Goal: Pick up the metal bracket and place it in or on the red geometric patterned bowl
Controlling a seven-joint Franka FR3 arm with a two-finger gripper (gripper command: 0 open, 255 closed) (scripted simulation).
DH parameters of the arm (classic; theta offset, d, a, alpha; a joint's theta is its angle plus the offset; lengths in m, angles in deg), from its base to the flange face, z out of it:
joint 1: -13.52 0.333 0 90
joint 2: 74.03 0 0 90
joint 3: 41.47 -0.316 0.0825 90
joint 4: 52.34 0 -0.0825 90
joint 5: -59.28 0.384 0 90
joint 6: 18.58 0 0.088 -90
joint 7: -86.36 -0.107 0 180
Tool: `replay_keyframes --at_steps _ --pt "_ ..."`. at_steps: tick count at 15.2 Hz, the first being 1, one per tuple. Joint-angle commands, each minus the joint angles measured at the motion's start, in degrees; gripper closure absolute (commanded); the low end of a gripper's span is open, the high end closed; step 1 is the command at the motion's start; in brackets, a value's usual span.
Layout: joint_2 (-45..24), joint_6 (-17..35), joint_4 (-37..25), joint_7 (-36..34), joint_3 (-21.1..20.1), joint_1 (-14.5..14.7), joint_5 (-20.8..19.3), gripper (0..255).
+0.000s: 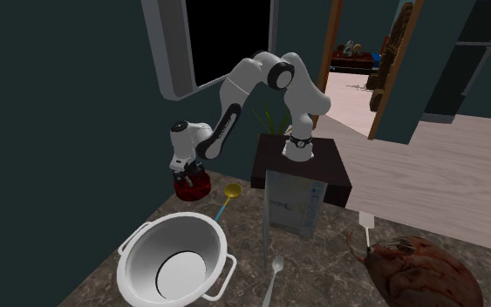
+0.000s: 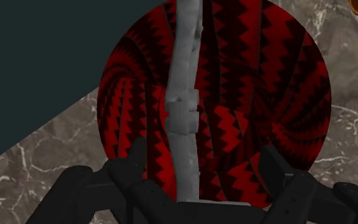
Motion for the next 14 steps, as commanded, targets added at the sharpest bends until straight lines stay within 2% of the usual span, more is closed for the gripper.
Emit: replay_keyframes --at_steps 1,6,14 --pt "0.0 0.0 0.0 0.0 0.0 0.0 0.0 0" --pt "5.2 -4.9 0.3 -0.8 1.1 1.7 -1.2 0" --pt "5.2 -4.9 0.3 -0.8 1.1 1.7 -1.2 0"
